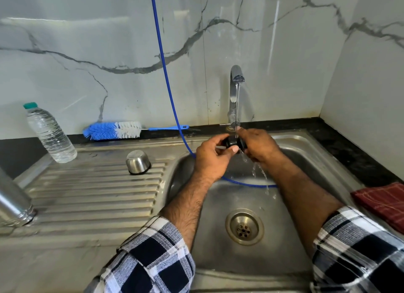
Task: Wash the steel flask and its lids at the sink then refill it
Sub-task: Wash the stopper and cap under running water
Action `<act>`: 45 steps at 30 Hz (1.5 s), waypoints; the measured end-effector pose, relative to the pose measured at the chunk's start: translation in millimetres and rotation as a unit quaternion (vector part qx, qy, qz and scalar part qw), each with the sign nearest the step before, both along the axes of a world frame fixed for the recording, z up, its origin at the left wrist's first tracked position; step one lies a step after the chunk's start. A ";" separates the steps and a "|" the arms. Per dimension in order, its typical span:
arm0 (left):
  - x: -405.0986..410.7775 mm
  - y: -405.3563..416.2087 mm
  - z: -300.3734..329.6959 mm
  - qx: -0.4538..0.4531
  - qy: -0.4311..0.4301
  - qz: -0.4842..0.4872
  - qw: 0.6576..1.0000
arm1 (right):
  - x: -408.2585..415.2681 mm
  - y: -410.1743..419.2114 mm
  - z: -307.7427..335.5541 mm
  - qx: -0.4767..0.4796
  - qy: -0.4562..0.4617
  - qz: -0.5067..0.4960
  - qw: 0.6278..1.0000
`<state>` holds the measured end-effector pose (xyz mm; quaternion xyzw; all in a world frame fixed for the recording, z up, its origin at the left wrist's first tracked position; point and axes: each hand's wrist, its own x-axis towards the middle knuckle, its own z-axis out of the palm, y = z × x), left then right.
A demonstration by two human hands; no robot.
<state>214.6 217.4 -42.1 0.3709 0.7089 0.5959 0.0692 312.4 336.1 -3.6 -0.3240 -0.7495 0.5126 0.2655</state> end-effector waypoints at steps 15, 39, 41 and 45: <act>-1.6 -5.6 6.7 0.032 -0.106 -0.002 0.994 | 0.6 2.0 -8.5 -0.073 0.091 0.093 0.989; -2.1 -5.8 0.3 0.040 -0.257 -0.083 0.962 | 8.8 2.1 -0.4 -0.221 0.078 0.034 0.972; -3.0 -6.5 2.7 0.036 -0.274 -0.064 0.959 | 7.7 2.3 -1.7 -0.239 0.086 0.040 0.966; -2.8 -6.5 6.9 0.044 -0.330 -0.043 0.942 | 2.7 2.4 -7.3 -0.196 0.125 0.071 0.970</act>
